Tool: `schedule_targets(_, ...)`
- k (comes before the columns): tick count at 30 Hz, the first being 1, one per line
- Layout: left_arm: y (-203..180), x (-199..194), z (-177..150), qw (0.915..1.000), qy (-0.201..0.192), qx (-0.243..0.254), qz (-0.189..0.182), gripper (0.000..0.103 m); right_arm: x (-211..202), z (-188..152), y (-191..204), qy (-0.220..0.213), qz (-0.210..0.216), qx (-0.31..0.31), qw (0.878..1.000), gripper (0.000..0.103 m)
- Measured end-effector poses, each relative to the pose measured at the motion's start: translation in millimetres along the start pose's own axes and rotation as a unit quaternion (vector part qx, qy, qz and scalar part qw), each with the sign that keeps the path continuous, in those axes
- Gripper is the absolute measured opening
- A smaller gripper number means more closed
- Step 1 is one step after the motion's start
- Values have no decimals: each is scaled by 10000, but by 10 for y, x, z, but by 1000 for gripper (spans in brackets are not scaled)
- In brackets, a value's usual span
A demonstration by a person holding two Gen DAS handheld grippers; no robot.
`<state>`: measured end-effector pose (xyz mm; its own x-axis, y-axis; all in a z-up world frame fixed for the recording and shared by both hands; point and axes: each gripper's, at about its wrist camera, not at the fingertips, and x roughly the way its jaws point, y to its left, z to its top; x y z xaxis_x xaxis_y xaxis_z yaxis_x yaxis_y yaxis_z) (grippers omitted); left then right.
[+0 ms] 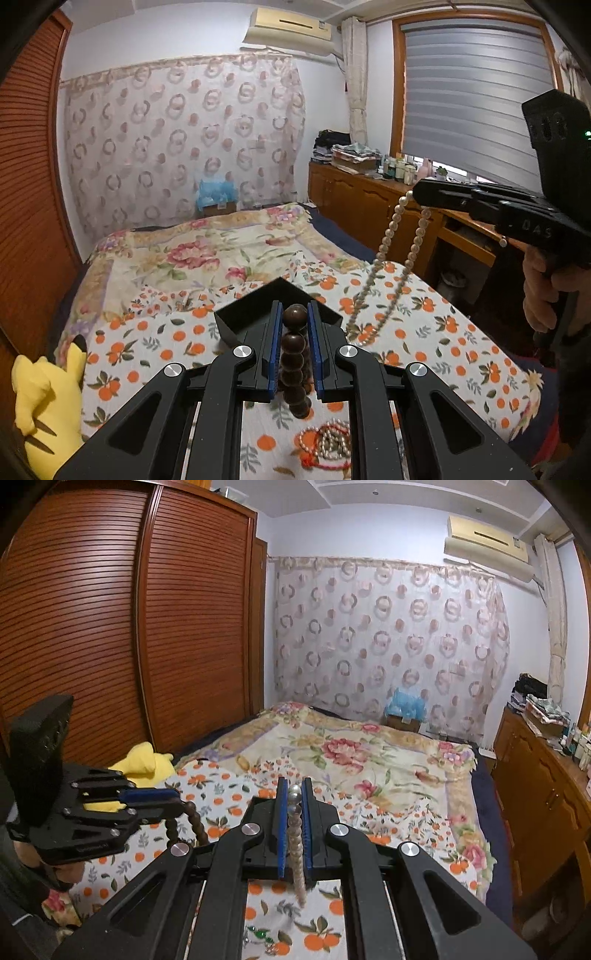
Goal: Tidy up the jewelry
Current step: 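Lower the bead bracelet into the box with the left tool while the right tool lowers the pearls in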
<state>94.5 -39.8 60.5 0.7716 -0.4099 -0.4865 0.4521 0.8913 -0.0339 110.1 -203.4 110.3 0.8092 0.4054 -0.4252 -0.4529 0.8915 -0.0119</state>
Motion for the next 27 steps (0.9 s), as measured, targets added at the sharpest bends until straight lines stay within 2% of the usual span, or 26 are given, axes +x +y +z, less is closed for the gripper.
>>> schedule_targets(10,123,361,292,9999,67,-50,-56,13,174,323,-122,-75,193,-111,9997,8)
schedule_targets(17,247,659,377,9997,168,-150,-95,13,417,491,-224,-8,356,-138,9993,8)
schedule_targets(27,421,1147,67,9971,501,-505,-275,13,896,515,-307,181,412,-111,9989,8)
